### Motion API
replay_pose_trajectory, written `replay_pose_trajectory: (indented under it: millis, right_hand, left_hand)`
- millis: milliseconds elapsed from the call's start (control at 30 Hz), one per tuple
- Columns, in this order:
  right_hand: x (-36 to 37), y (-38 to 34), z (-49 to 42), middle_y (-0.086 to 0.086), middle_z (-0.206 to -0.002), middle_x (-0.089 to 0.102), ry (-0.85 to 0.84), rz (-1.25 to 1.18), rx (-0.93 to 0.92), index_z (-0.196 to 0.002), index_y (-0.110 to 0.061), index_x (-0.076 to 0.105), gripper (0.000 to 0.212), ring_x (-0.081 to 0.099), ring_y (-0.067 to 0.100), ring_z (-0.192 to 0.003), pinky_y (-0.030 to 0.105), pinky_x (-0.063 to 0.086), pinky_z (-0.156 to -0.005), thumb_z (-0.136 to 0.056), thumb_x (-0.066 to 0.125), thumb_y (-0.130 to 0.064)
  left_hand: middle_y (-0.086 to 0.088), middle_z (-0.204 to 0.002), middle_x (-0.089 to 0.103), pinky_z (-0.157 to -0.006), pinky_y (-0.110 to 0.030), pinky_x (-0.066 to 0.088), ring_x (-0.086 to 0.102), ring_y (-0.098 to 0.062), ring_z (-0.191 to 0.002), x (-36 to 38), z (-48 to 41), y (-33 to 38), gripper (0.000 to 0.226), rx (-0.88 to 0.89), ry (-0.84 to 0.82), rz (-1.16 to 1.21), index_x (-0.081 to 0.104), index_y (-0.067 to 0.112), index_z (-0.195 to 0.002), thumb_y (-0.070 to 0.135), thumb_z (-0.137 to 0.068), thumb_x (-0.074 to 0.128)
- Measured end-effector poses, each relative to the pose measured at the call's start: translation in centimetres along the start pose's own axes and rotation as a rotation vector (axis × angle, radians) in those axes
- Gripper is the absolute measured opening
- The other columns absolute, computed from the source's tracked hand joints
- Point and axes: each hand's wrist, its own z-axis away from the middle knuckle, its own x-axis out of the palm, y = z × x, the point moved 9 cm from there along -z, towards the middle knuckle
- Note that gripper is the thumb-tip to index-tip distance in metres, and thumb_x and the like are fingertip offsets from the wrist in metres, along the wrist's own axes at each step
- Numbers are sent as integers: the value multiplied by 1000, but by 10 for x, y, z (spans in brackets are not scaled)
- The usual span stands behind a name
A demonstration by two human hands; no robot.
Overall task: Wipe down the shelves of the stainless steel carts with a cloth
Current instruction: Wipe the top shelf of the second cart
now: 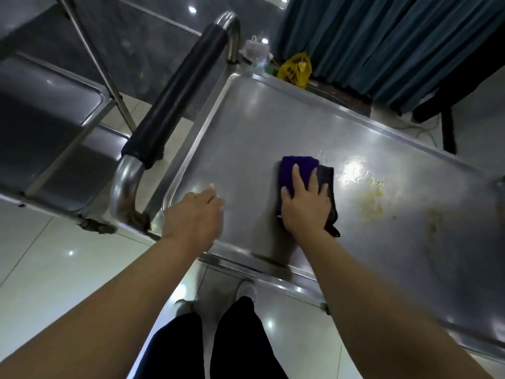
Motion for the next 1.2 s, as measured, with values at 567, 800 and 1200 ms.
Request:
replay_pose_trajectory:
  millis: [567,800,1200]
  right_hand:
    - [-28,49,-73,7,-158,12,22,46,-111,-148,-36,15,57,17,37,-141,48,18,-113,-96,34,-48]
    - [-18,43,-62,1,-159,5,-11,22,-148,-147,-42,7,58,6,33,-143,49,8,-113,-96,32,-51]
    - [-33,27,-98,0,-157,16,-63,65,-578,-145,-44,23,52,14,31,-143,45,14,-115,-96,40,-45]
  left_hand:
    - [-3,-114,55,-73,-36,42,54,-29,-102,-25,-21,14,31,-197,-49,-26,54,20,-109,35,-95,31]
    - [-9,-149,34,-111,-39,22,29,-31,-135,-18,-95,55,41,-40,35,157,44,13,-136,21,-96,40]
    - [2,-153,29,-113,-48,22,21,-27,-142,2,-121,53,40,-163,-59,201,45,17,-138,18,-98,37]
